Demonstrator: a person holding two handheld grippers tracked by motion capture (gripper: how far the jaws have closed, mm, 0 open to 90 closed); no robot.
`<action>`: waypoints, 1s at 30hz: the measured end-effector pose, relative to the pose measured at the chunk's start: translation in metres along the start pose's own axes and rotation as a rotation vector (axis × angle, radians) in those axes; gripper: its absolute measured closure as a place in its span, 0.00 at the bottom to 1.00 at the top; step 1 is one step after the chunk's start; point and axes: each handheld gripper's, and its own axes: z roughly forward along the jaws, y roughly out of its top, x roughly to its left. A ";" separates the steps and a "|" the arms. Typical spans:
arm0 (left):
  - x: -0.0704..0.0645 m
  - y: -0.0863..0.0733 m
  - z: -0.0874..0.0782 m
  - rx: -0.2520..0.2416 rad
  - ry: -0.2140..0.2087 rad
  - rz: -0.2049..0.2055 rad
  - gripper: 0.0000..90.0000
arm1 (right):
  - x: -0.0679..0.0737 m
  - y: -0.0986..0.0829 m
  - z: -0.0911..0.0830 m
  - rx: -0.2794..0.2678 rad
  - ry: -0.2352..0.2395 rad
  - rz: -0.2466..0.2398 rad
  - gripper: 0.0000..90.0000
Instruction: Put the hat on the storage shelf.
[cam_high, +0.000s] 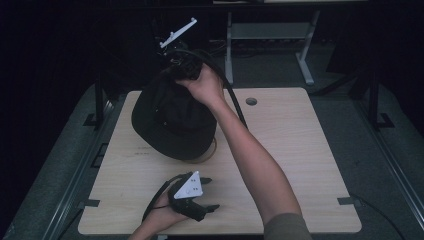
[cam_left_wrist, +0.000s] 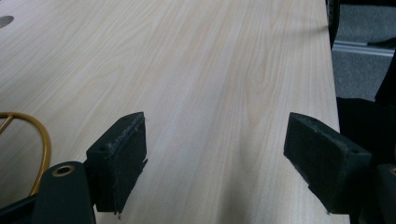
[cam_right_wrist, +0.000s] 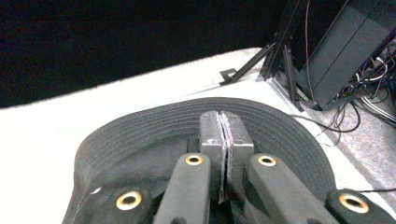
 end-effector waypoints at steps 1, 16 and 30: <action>0.000 0.000 0.000 0.000 0.000 0.000 0.23 | 0.001 0.000 0.002 0.016 -0.004 -0.004 0.97; -0.003 0.000 0.001 -0.011 -0.008 -0.016 0.23 | -0.004 -0.030 -0.041 -0.086 0.013 0.025 0.52; 0.004 -0.004 -0.001 -0.005 0.004 -0.057 0.22 | -0.022 -0.072 -0.060 -0.113 0.019 0.105 0.43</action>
